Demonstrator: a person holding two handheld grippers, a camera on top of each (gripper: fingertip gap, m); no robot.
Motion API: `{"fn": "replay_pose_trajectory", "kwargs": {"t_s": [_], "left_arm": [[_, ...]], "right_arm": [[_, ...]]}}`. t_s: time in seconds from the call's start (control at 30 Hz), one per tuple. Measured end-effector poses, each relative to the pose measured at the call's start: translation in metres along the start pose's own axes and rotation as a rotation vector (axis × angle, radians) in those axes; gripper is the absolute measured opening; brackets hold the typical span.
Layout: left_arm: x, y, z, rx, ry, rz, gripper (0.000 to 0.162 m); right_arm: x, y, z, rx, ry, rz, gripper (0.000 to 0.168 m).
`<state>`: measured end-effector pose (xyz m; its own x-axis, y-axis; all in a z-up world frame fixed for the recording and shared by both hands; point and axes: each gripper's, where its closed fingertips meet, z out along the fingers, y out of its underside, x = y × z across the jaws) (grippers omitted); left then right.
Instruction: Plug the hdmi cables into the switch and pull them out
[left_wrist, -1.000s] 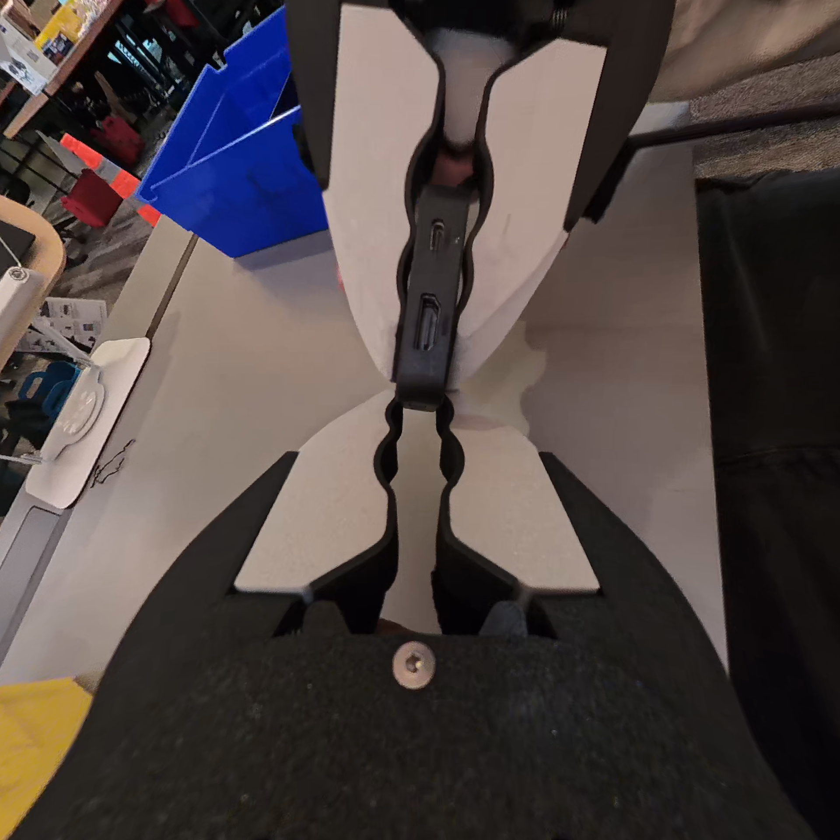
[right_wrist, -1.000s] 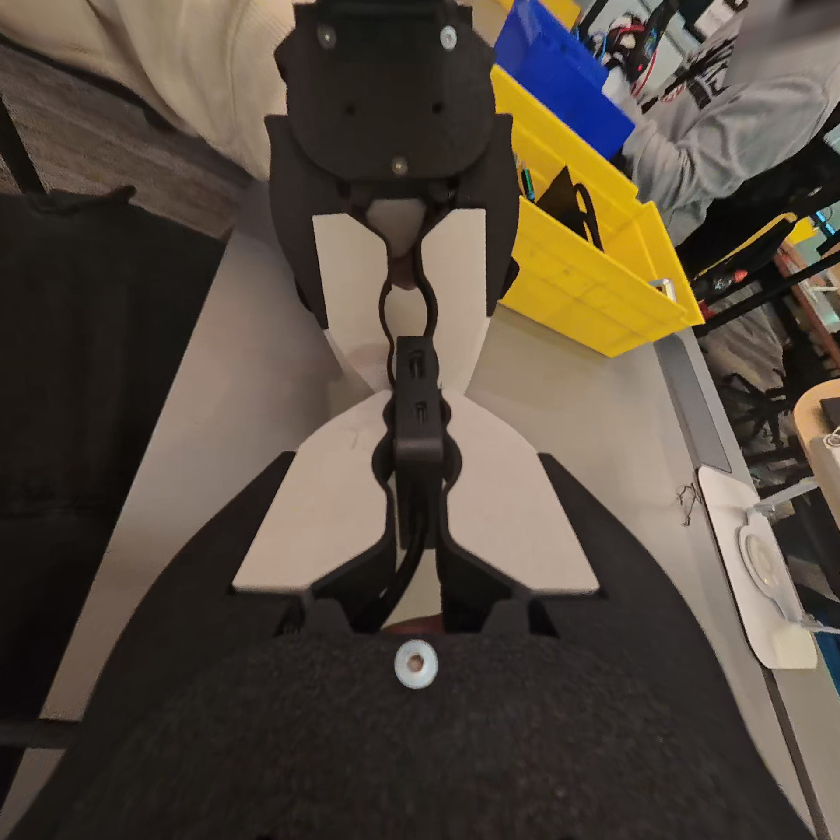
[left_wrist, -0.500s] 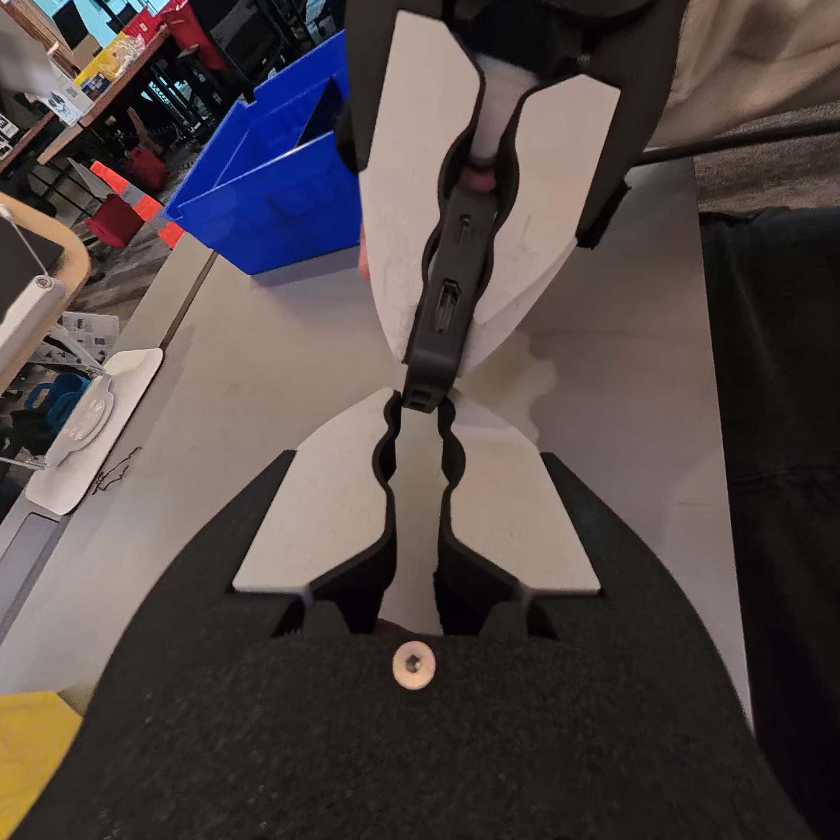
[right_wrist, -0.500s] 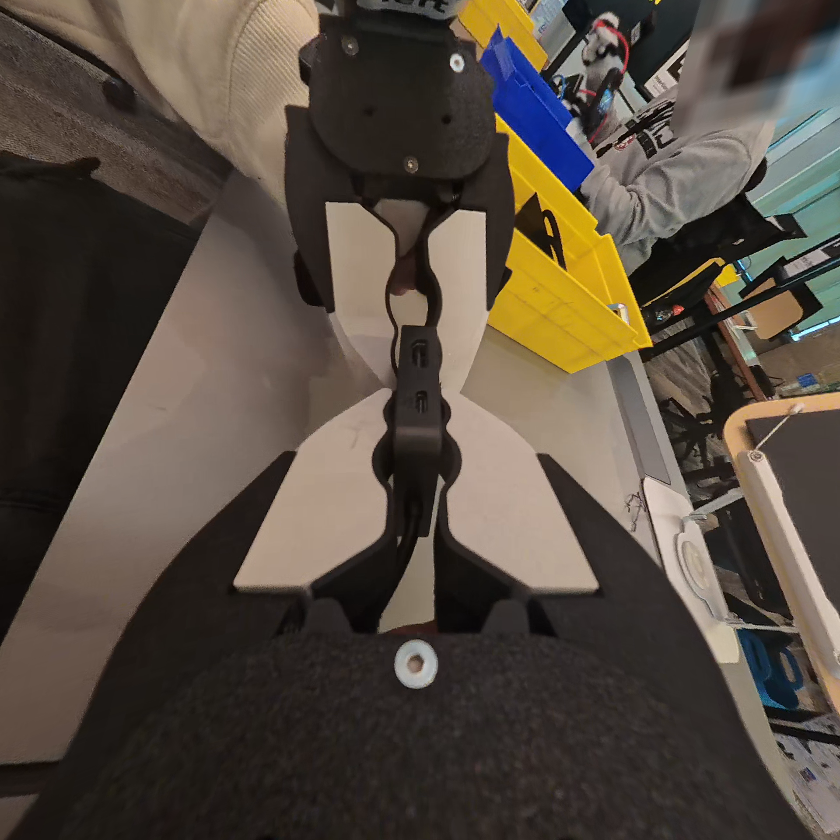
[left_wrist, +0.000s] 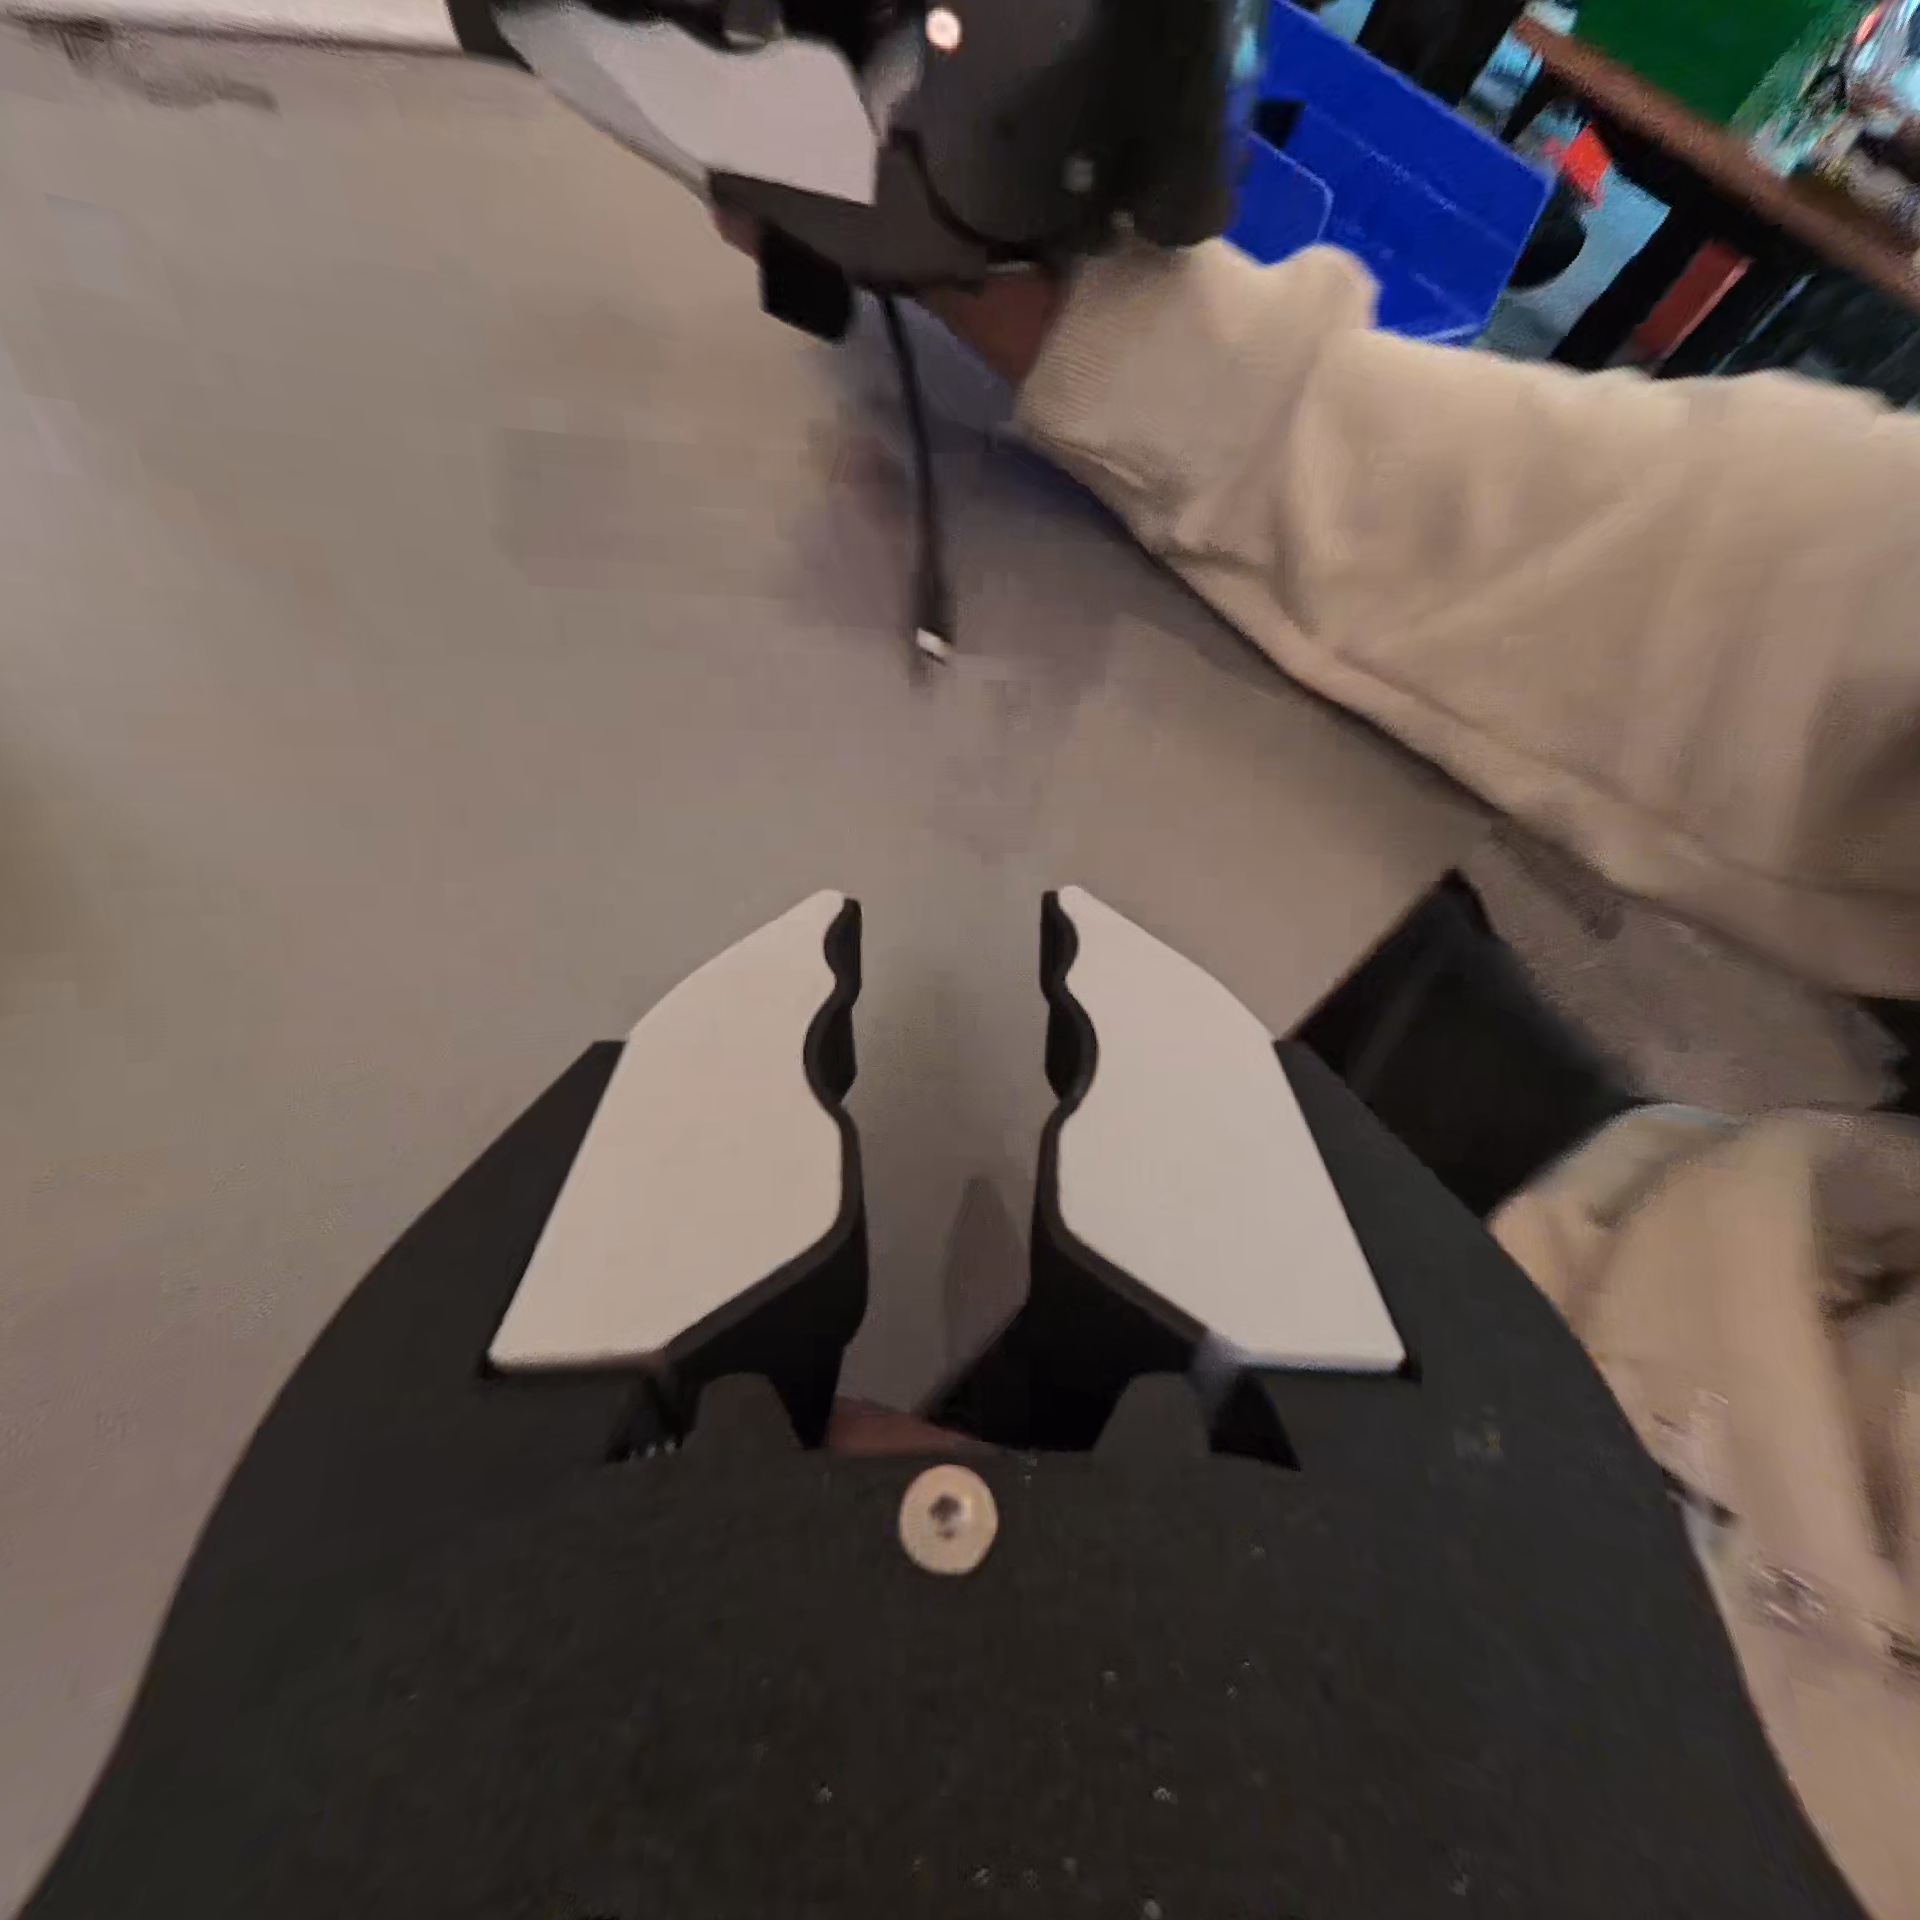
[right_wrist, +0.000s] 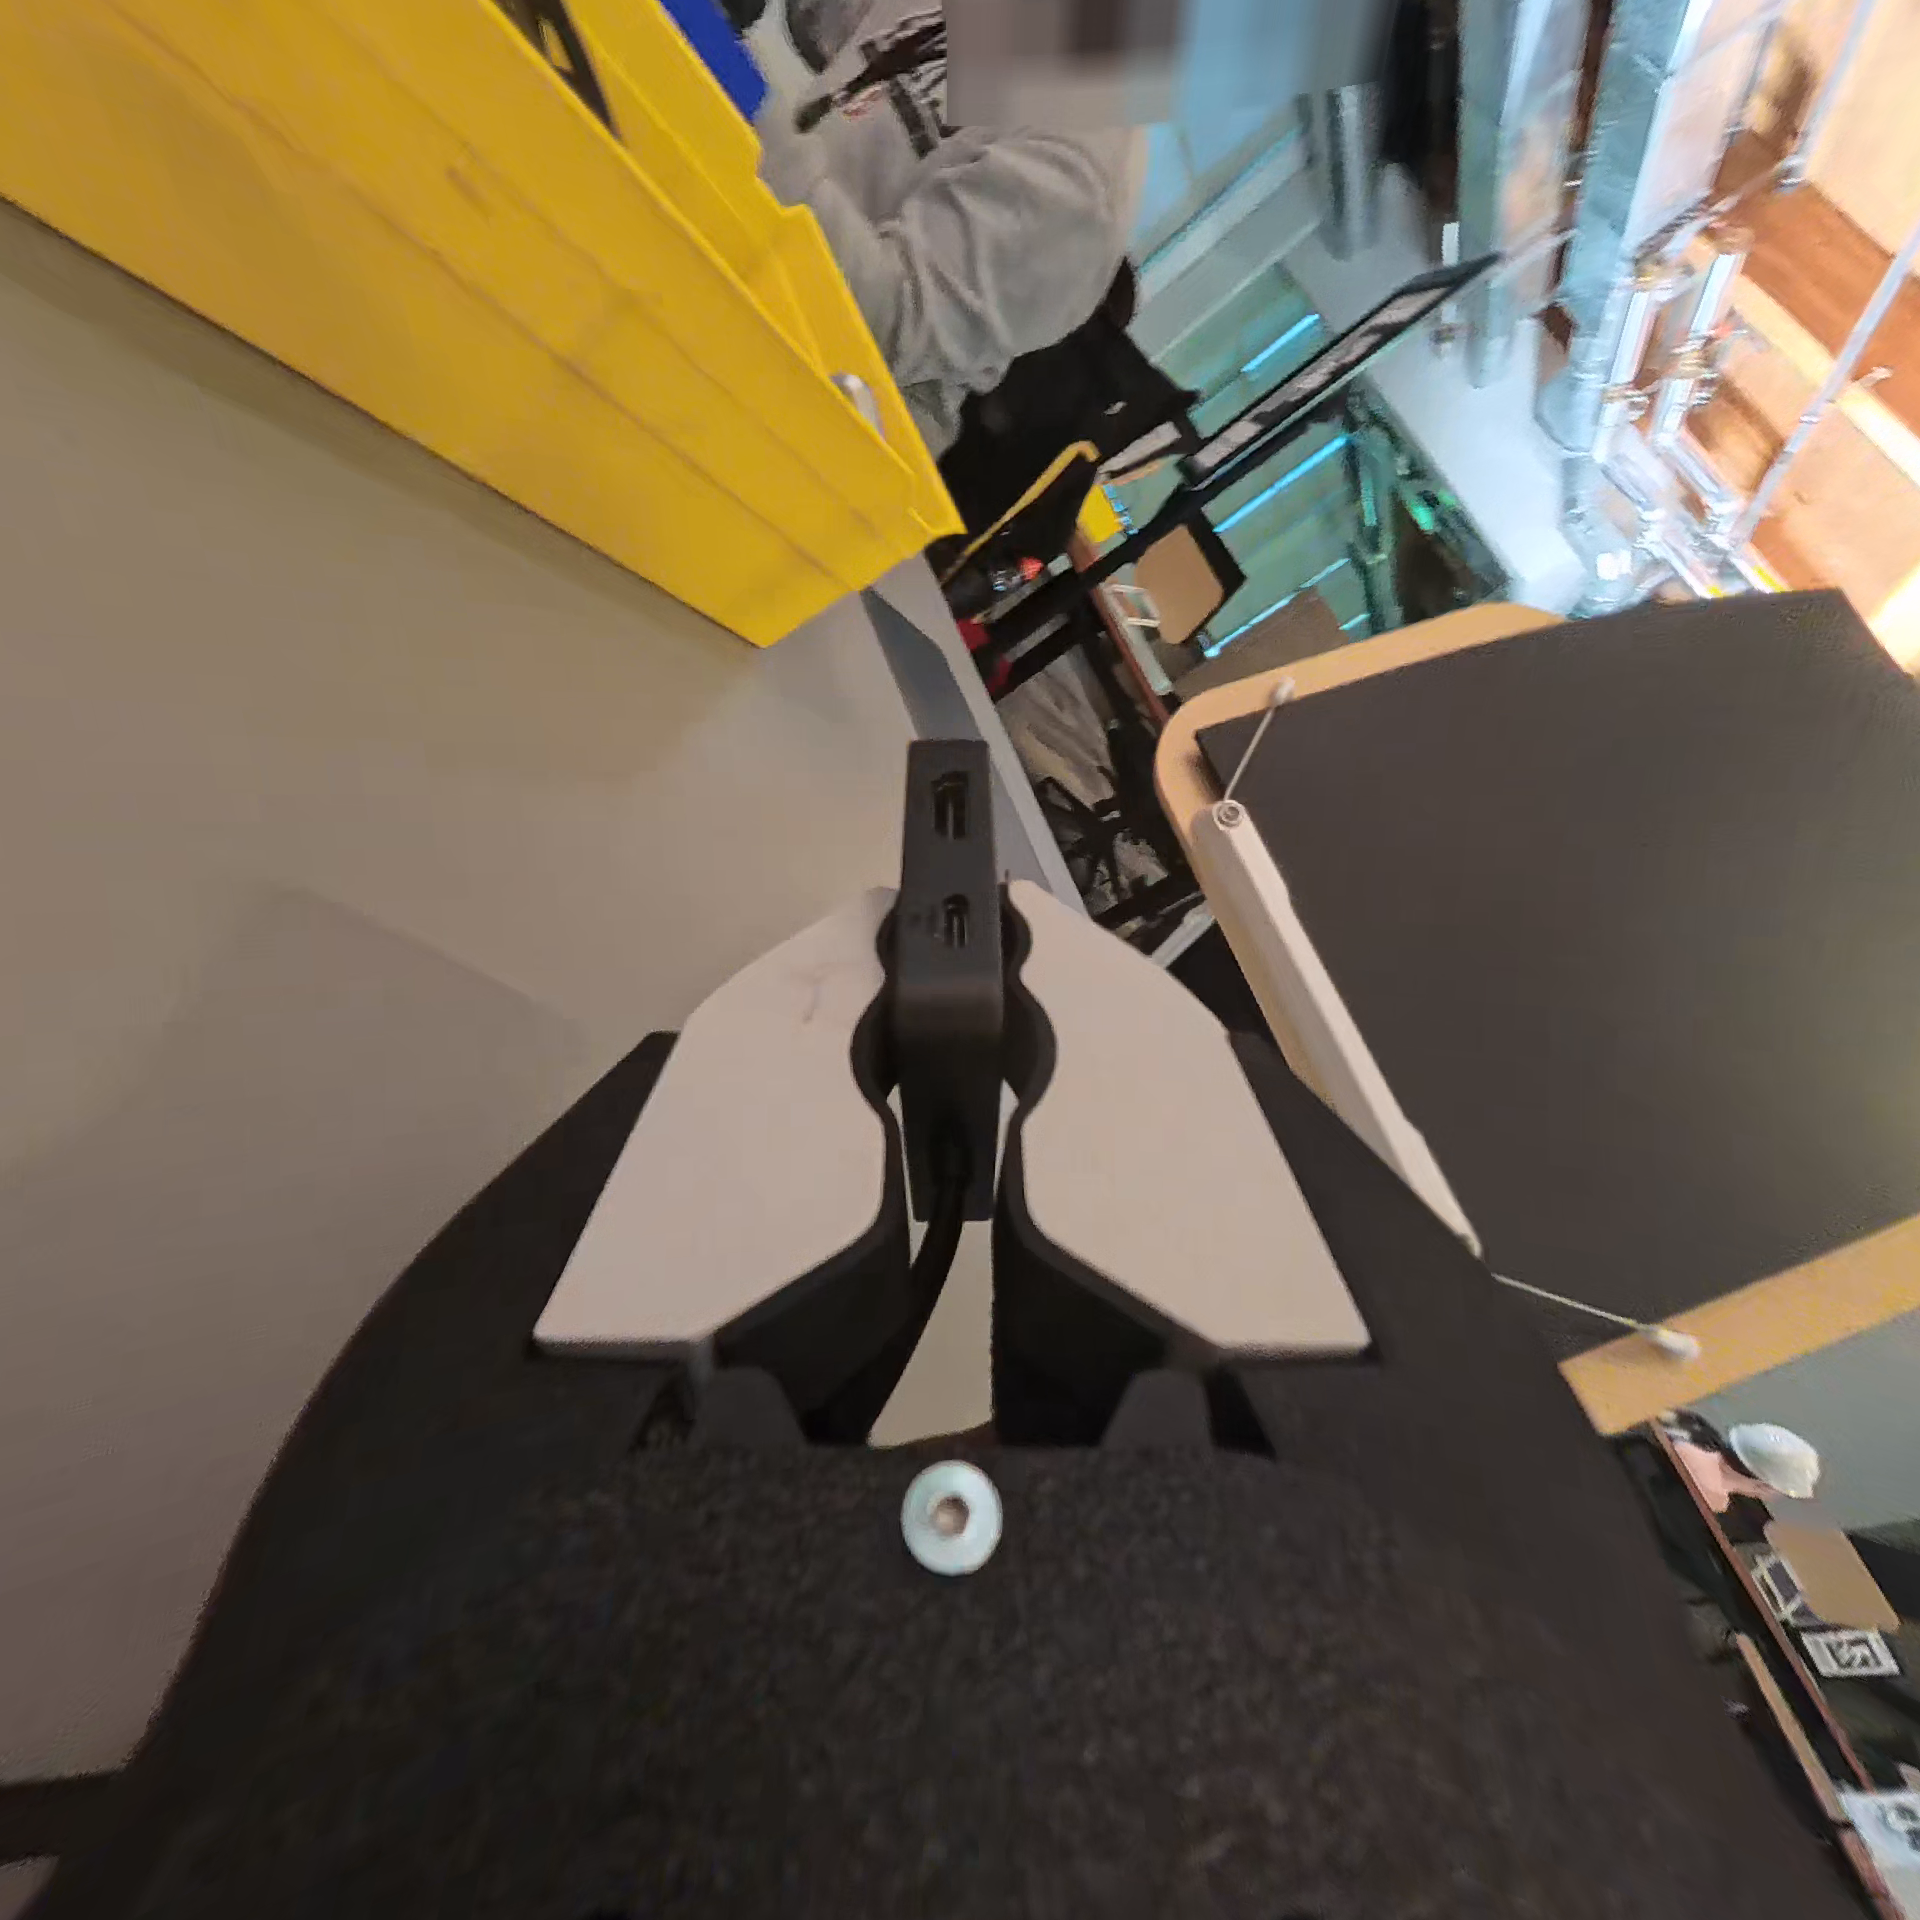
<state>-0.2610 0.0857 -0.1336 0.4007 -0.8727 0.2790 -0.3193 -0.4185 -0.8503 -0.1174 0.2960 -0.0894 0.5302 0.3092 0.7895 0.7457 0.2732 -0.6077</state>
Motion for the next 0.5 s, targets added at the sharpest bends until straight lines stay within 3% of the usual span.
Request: {"fn": "replay_pose_trajectory", "kwargs": {"t_s": [0.07,0.13,0.37,0.5], "left_arm": [[0.0,0.012,-0.014,0.014,-0.031,-0.029,0.033],[-0.014,0.013,-0.026,0.039,-0.114,-0.009,0.034],[-0.065,0.01,-0.036,0.044,-0.255,-0.091,0.052],[-0.097,0.007,-0.05,0.053,-0.401,-0.078,0.053]], "right_arm": [[-0.003,0.006,0.01,0.031,0.058,0.026,0.014],[-0.006,0.002,0.013,0.05,0.097,-0.073,0.014],[-0.027,-0.009,0.01,0.088,0.041,-0.15,0.014],[-0.027,-0.008,0.011,0.082,0.038,-0.156,0.014]]}}
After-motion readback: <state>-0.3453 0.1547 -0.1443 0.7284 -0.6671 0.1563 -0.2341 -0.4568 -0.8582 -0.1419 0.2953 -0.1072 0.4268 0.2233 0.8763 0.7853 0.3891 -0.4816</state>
